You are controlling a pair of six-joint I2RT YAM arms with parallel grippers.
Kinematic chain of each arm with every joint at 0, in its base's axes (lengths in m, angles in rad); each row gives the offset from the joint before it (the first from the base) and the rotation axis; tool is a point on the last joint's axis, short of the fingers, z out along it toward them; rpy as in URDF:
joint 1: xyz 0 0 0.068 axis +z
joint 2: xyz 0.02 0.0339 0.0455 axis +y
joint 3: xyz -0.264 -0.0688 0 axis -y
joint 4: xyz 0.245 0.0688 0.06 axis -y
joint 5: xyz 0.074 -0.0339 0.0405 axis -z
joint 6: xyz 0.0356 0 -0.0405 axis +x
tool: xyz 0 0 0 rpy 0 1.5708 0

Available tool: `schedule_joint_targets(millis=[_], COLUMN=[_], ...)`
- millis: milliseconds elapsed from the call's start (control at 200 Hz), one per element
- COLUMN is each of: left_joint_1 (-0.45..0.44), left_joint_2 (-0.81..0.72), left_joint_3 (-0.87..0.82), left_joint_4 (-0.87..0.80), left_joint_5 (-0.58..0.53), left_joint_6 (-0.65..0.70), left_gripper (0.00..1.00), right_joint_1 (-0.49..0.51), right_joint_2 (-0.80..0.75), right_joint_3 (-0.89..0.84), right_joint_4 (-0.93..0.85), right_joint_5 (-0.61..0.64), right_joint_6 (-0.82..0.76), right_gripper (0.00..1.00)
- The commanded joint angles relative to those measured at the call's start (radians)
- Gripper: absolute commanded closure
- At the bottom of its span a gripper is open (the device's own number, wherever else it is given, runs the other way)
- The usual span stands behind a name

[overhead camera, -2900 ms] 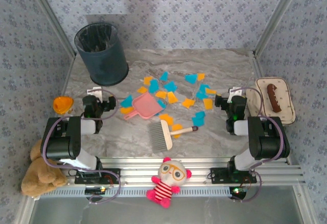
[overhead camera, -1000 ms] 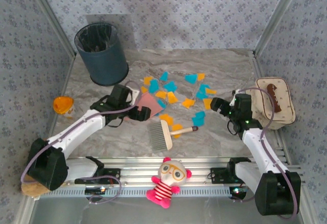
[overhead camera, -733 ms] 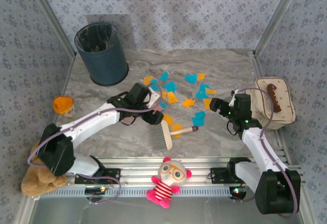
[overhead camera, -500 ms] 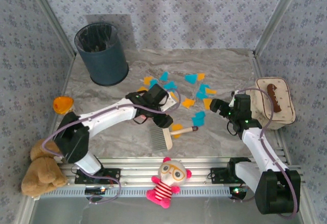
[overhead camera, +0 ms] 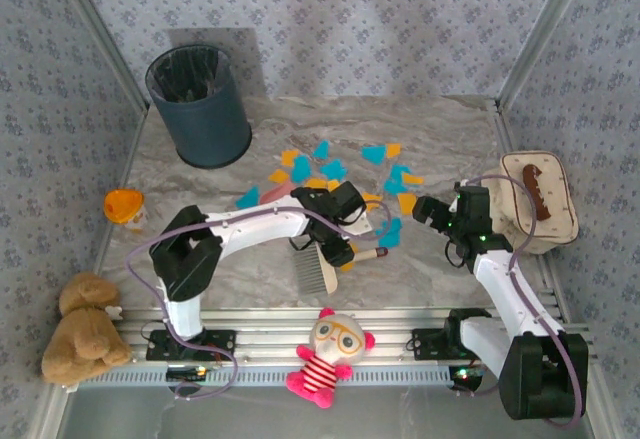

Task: Sweep away the paper scraps from the table

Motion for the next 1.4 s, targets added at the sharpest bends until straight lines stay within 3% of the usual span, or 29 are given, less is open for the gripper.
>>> schedule_joint_targets(millis=[0, 1099, 1394], left_joint_1=[-0.01, -0.024, -0.024], left_joint_2=[0.023, 0.188, 0.159], left_joint_3=[0.035, 0.079, 0.051], left_joint_4=[-0.055, -0.067, -0.035], left_joint_5=[0.014, 0.004, 0.005], left_joint_6=[0.058, 0.098, 0.1], left_gripper=[0.46, 0.59, 0.71], right_joint_1=[-0.007, -0.043, -0.048], right_joint_2=[0.002, 0.003, 0.002], right_joint_3=[0.004, -0.007, -0.01], right_joint_4=[-0.037, -0.06, -0.05], right_joint_5=[0.021, 0.03, 0.026], right_joint_6=[0.022, 0.038, 0.043], right_gripper=[0.0, 0.0, 0.0])
